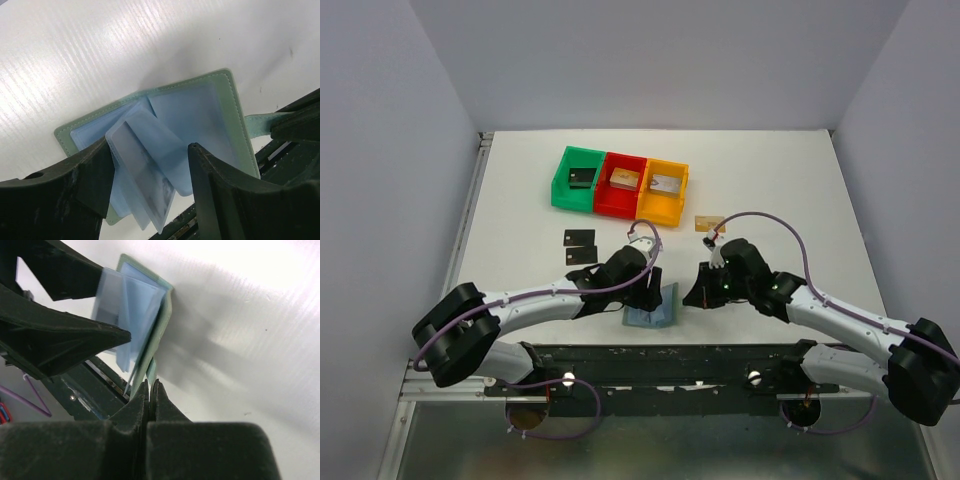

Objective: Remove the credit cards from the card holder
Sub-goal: Remove the credit card from the card holder.

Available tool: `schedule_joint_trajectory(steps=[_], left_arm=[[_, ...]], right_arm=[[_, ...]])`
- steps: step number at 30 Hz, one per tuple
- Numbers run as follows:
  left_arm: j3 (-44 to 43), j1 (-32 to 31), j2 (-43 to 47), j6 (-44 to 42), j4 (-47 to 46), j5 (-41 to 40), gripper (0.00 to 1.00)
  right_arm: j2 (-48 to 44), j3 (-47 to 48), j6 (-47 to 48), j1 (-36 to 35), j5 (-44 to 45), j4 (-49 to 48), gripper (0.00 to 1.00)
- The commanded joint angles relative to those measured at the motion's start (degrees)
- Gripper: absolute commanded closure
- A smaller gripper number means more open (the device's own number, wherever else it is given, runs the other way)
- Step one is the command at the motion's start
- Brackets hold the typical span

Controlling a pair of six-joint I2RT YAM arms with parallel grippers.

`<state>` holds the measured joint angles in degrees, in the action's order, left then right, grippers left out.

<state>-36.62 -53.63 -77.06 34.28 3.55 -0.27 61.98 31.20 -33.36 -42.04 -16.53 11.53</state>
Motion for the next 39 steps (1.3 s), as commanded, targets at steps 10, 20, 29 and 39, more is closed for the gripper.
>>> schedule_joint_trajectory(steps=[10, 20, 29, 39], left_arm=[[-3.19, 0.01, -3.18, -1.68, 2.51, -0.17, 0.29], [-3.28, 0.01, -1.70, -1.41, 3.39, -1.04, 0.22], [-3.37, 0.01, 0.76, -1.50, 5.85, -4.56, 0.16], [-3.63, -0.07, 2.44, -2.73, 6.82, -6.67, 0.07]], right_arm=[[1.66, -2.55, -1.70, -0.06, 7.83, 2.88, 1.00], [2.89, -2.46, -1.61, 0.03, 8.36, 3.15, 1.00], [3.68, -2.81, -1.61, 0.21, 8.27, 2.71, 1.00], [4.47, -3.69, -1.97, 0.29, 7.92, 1.74, 1.00]])
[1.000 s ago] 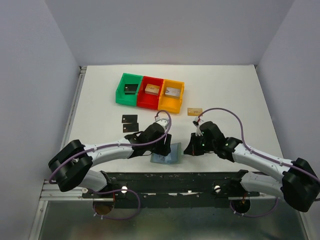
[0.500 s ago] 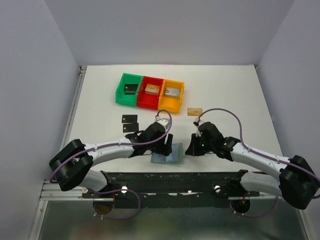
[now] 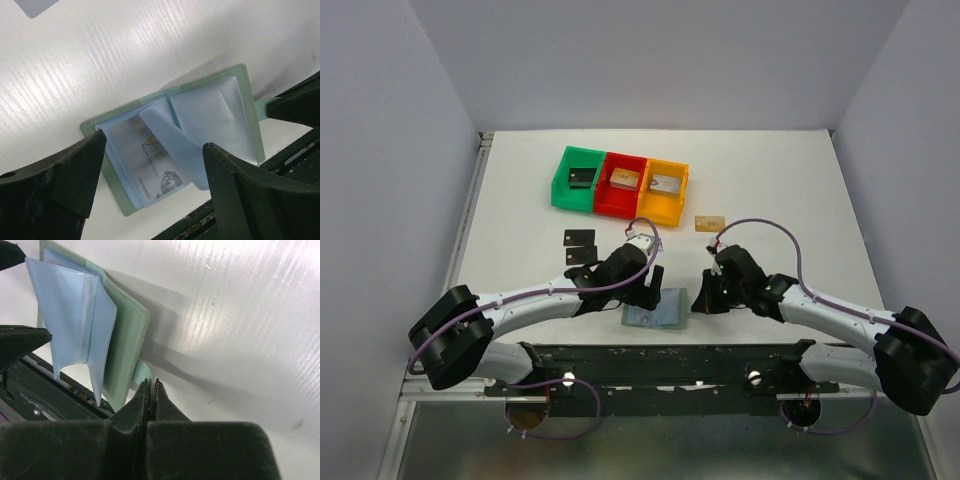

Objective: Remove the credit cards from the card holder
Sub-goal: Remove the credit card from the card holder.

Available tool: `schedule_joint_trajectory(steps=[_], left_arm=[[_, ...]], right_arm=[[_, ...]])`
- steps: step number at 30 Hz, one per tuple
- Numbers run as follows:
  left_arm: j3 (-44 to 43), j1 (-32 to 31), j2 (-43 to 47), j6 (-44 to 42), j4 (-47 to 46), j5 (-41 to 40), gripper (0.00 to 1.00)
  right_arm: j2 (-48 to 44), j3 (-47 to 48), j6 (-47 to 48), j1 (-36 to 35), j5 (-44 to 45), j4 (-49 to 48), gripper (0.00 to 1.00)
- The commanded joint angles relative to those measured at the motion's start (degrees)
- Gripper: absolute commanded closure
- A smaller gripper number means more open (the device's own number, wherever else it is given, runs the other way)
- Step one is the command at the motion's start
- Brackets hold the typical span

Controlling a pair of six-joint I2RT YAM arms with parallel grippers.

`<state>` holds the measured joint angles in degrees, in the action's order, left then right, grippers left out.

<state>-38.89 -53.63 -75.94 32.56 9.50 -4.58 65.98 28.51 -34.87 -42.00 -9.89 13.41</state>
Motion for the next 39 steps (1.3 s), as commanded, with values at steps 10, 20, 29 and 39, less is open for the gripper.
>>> schedule_joint_trajectory(steps=[10, 20, 29, 39], left_arm=[[-1.01, -0.42, -0.61, -0.83, -2.11, 2.20, 0.08], [-3.90, -2.01, -5.35, -3.02, -6.07, 12.39, 0.14], [-6.72, -2.54, -9.57, -4.34, -6.16, 16.18, 0.15], [-7.77, -2.36, -5.71, -4.43, -5.46, 12.23, 0.14]], right_arm=[[0.65, -1.44, -0.64, 0.34, 1.19, -0.49, 1.00], [0.21, -2.06, -0.81, 0.51, 1.01, -0.84, 1.00], [-2.34, -2.32, -1.87, 0.51, 3.29, 0.82, 0.86], [-7.96, 2.15, -2.13, 0.51, 7.69, 8.55, 0.47]])
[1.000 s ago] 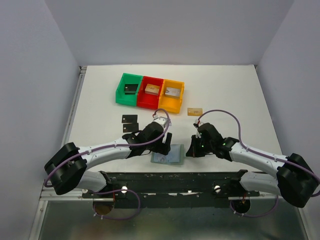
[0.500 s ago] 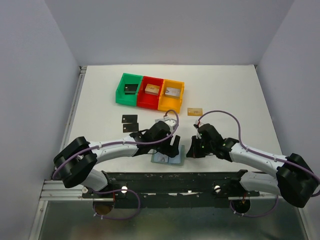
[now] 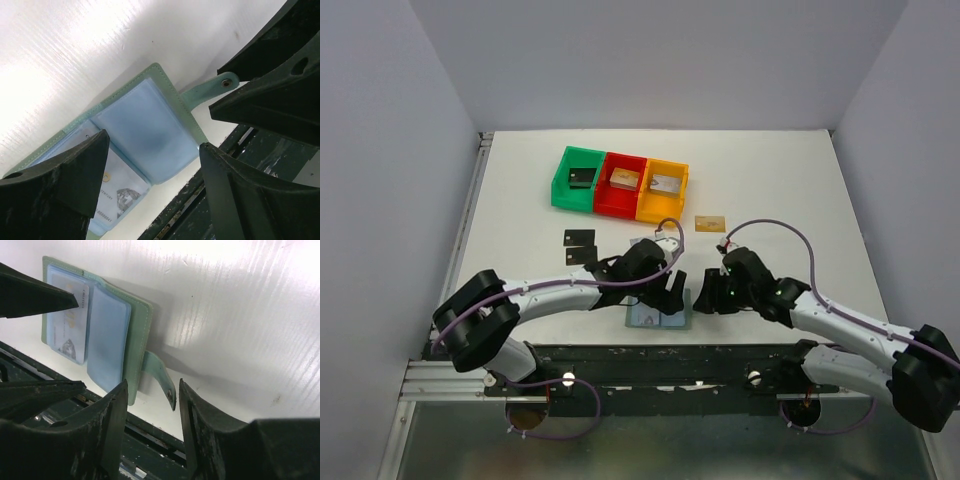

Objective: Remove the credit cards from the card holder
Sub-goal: Remove the credit card from the card holder.

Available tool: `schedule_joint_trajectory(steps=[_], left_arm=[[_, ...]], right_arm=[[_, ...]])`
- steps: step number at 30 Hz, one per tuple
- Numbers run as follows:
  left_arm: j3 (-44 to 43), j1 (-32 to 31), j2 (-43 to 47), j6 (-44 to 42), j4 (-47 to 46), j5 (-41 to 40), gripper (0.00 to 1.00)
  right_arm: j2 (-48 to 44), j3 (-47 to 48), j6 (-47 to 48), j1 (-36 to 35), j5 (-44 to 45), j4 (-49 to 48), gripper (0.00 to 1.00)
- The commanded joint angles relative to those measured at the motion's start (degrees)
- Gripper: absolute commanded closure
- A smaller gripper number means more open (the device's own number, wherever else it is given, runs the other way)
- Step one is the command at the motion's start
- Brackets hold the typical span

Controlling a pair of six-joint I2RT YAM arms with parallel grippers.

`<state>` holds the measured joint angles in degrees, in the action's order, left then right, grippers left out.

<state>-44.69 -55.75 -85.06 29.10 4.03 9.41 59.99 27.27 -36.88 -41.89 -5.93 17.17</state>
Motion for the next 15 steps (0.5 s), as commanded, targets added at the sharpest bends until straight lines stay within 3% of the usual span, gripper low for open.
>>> schedule_joint_trajectory(steps=[1, 5, 9, 11, 13, 15], left_arm=[[-1.98, -0.24, 3.93, -1.06, 0.36, -2.28, 0.14], [0.03, -0.15, 8.48, 0.42, 0.89, -6.67, 0.14], [7.58, 1.69, 16.48, 4.81, -2.53, -11.69, 0.18], [11.10, 3.53, 19.04, 6.92, -3.76, -12.31, 0.31], [13.48, 5.64, 20.28, 8.68, -3.59, -12.40, 0.56], [15.59, 6.96, 20.72, 9.83, -3.77, -12.40, 0.71]], right_arm=[[-2.33, 4.10, -0.12, 0.49, 4.17, 5.85, 0.46], [-5.31, 5.87, 0.23, 0.41, 3.75, 7.10, 0.48], [-7.43, 3.50, 2.25, 0.40, -8.09, -4.48, 0.69], [-4.28, 4.19, 2.08, 0.32, -13.46, -8.80, 0.74], [-0.59, 5.42, 1.90, -0.12, -16.55, -11.35, 0.75], [2.66, 5.96, 1.12, -0.82, -18.75, -14.95, 0.75]])
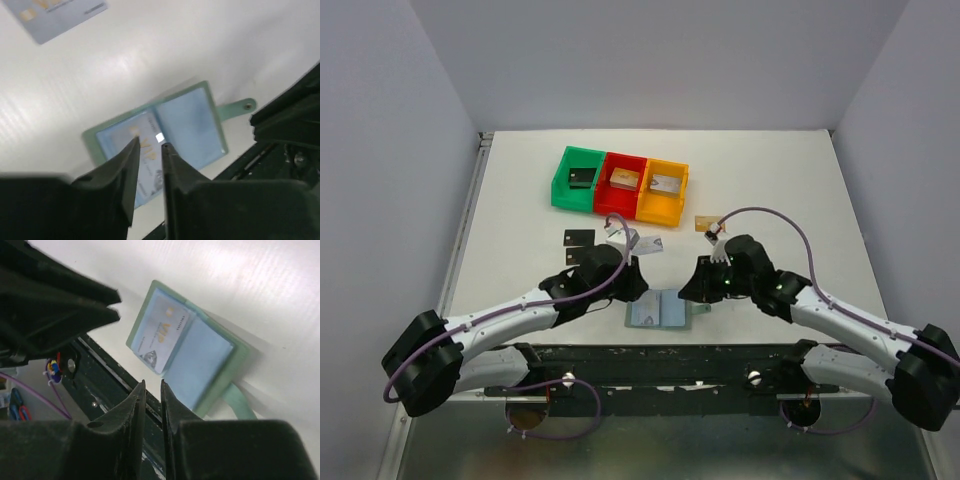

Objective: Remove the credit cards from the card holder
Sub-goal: Remove the credit card from the card holder.

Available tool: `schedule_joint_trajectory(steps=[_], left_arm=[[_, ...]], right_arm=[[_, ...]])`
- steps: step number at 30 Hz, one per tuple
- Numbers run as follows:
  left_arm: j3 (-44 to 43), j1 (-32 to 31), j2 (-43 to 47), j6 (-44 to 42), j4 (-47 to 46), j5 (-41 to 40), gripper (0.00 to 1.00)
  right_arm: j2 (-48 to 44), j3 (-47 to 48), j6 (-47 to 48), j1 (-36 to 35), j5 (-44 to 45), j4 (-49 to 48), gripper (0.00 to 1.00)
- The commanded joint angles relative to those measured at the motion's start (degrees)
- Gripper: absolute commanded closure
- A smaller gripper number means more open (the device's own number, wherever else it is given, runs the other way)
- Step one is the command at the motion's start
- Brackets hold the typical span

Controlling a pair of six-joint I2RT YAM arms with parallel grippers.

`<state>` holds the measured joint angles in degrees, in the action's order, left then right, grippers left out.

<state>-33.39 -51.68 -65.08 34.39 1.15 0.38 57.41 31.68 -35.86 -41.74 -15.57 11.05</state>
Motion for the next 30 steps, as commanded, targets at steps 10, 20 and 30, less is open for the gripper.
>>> schedule_joint_trajectory(steps=[10, 20, 30], left_arm=[[8.42, 4.31, -2.86, 6.48, -5.45, -3.37, 0.87], [8.51, 4.31, -5.06, 6.04, -9.41, -0.82, 0.87], [9.04, 4.31, -6.90, 7.97, -7.92, -2.75, 0.95]], right_arm=[[22.03, 4.79, -5.98, -2.56, -12.64, -19.66, 0.71], [30.04, 4.53, -7.12, -2.56, -9.22, -19.14, 0.69], [34.17, 2.25, -8.79, -2.56, -9.30, -22.64, 0.66]])
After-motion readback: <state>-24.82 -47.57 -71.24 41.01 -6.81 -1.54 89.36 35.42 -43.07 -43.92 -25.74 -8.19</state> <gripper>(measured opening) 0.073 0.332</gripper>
